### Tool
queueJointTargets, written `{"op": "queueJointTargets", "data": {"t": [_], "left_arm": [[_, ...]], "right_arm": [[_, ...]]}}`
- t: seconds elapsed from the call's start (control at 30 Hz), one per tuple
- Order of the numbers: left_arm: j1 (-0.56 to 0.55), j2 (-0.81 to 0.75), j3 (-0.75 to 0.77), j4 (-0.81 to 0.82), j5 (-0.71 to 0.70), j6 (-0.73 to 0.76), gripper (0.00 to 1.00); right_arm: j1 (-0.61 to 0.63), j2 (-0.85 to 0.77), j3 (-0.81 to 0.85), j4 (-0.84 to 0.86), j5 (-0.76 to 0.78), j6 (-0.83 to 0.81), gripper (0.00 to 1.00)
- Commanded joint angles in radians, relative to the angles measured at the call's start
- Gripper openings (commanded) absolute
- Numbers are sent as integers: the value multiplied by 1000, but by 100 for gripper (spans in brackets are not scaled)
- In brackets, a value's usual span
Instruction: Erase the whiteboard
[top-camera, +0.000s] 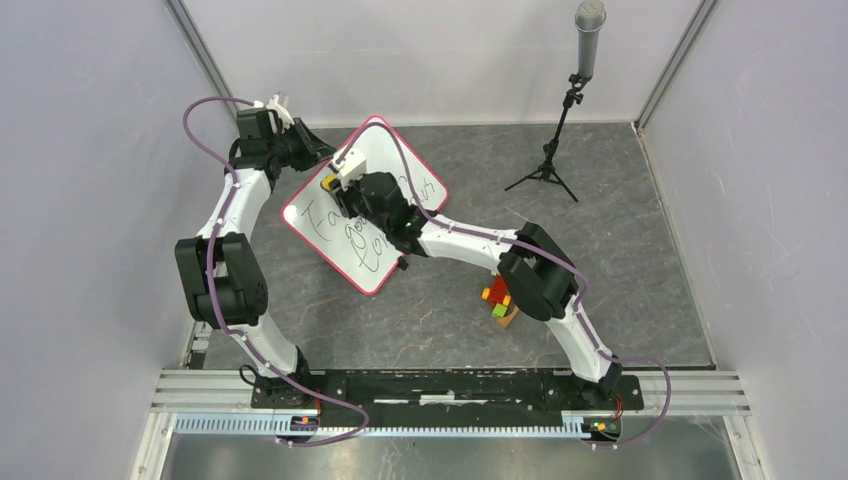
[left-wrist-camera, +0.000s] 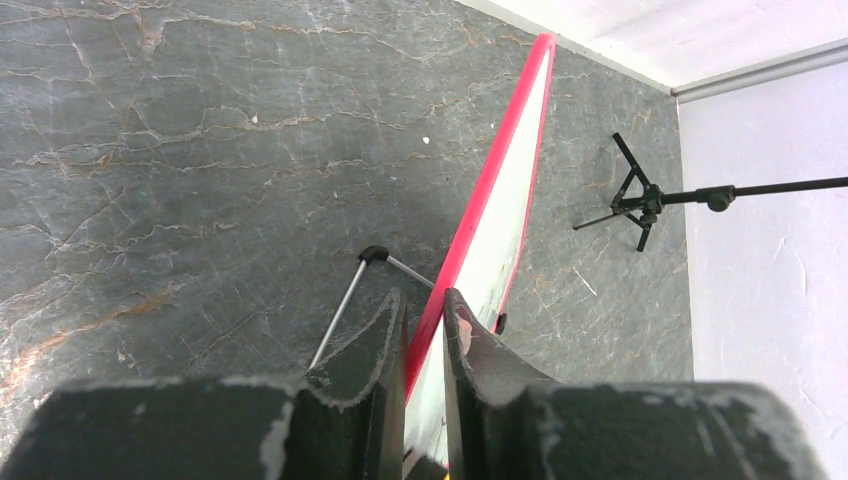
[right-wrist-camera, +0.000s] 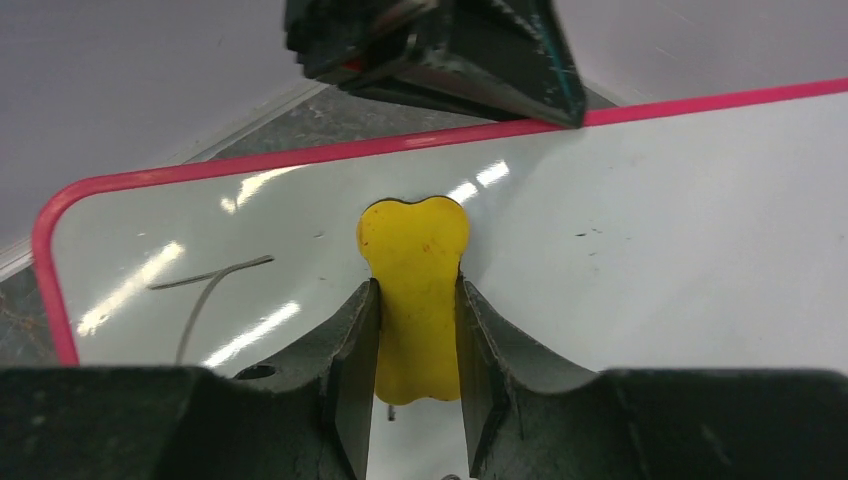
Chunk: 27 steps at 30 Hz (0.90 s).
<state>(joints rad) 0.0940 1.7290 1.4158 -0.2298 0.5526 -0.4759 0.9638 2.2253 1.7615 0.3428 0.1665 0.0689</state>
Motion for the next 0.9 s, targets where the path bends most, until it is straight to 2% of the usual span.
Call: {"op": "queueJointTargets", "data": {"t": [0.0,0.23,0.4,0.67,0.87], "left_arm": [[-23,-11,-3,1,62,-59,23],[-23,-23,-3,1,64,-61,22],[-22,-18,-7,1,61,-58,22],[-22,-20,-6,0,63,-58,22],[-23,-19,-6,0,63,-61,22]], "right_arm": [[59,16,-16,-36,-83,-61,37],[95,-52,-155,-7,-126,-106,36],[71,-92,-218,9,-1,-85,37],[-71,-121,-305,25,3,142,36],[-113,-107,-291,-20,1,210,36]]}}
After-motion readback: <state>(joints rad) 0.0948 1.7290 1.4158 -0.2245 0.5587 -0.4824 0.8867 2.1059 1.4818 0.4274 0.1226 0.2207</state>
